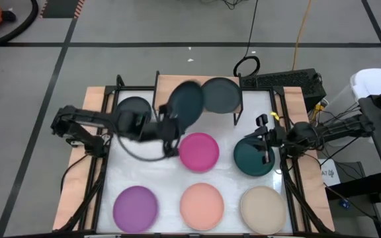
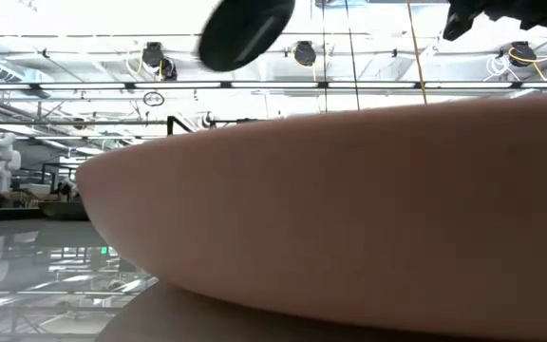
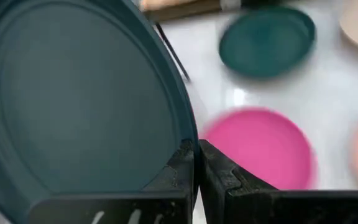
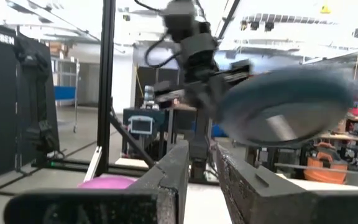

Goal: Place and stack plates onto a shelf
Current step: Stack the left dark green on top of the black plate on the shelf

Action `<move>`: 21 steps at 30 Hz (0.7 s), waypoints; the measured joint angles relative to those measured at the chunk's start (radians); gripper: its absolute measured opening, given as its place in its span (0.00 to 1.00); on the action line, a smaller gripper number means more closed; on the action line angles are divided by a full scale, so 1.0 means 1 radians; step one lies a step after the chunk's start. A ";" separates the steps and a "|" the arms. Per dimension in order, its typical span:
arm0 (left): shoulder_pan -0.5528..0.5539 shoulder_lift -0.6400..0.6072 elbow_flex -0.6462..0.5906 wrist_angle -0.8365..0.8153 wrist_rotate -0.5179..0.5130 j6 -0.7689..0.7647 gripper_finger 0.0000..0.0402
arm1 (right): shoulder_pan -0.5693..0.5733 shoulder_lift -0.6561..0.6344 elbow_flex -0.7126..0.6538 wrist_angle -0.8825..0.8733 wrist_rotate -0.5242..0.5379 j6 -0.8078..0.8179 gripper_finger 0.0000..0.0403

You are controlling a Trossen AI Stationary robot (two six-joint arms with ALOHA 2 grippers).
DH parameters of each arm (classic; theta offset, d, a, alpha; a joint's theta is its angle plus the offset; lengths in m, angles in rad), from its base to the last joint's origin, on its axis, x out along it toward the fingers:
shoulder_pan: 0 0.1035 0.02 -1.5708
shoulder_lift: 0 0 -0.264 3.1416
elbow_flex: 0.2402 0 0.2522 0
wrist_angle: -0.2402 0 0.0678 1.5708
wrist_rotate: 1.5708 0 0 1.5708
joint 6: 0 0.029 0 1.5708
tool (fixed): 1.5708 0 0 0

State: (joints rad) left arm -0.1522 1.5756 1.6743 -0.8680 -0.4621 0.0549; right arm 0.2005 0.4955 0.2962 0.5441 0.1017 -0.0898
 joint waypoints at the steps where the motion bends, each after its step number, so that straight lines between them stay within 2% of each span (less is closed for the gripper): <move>1: 0.033 0.007 0.004 0.041 0.035 0.070 0.02 | 0.000 -0.006 0.000 0.005 0.000 0.000 0.17; 5: 0.150 0.062 0.031 0.146 0.139 0.278 0.02 | 0.000 -0.032 0.000 0.009 -0.001 0.000 0.17; 11: 0.276 0.203 0.115 0.145 0.199 0.477 0.02 | 0.000 -0.050 0.000 0.007 0.000 -0.001 0.17; 15: 0.320 0.295 0.153 0.198 0.278 0.565 0.02 | 0.000 -0.052 0.000 -0.001 0.000 -0.002 0.17; 21: 0.356 0.374 0.164 0.264 0.284 0.632 0.04 | 0.000 -0.052 0.000 -0.025 -0.001 -0.001 0.17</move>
State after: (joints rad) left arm 0.2033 1.9495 1.8381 -0.6044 -0.1780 0.6866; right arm 0.2001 0.4435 0.2962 0.5194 0.1005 -0.0908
